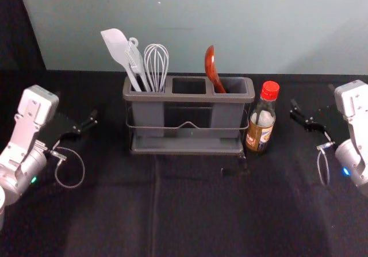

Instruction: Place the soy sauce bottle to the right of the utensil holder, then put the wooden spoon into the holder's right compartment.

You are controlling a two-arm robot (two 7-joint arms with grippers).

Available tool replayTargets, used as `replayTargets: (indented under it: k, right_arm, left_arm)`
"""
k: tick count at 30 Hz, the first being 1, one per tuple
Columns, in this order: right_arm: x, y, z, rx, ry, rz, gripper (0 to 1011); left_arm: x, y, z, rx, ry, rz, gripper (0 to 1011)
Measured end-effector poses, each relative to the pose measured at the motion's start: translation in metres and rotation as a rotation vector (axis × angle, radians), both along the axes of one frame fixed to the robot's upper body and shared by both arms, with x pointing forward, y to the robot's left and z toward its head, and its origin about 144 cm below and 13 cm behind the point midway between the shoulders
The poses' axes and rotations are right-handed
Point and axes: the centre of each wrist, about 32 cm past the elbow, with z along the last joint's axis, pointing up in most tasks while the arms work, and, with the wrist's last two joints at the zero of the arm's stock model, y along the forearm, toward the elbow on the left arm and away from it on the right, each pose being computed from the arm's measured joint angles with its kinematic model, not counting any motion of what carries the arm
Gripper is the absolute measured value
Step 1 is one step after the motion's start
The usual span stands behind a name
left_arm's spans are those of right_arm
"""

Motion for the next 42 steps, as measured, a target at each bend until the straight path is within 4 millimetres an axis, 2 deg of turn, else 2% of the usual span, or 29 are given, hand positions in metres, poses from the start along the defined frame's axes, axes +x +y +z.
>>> replayTargets:
  k: [42]
  right_arm:
    - [0.0001,0.0001,0.0003,0.004,0.002,-0.005,1004]
  left_arm:
    - [0.0,0.0,0.0,0.0,0.0,0.0,1005]
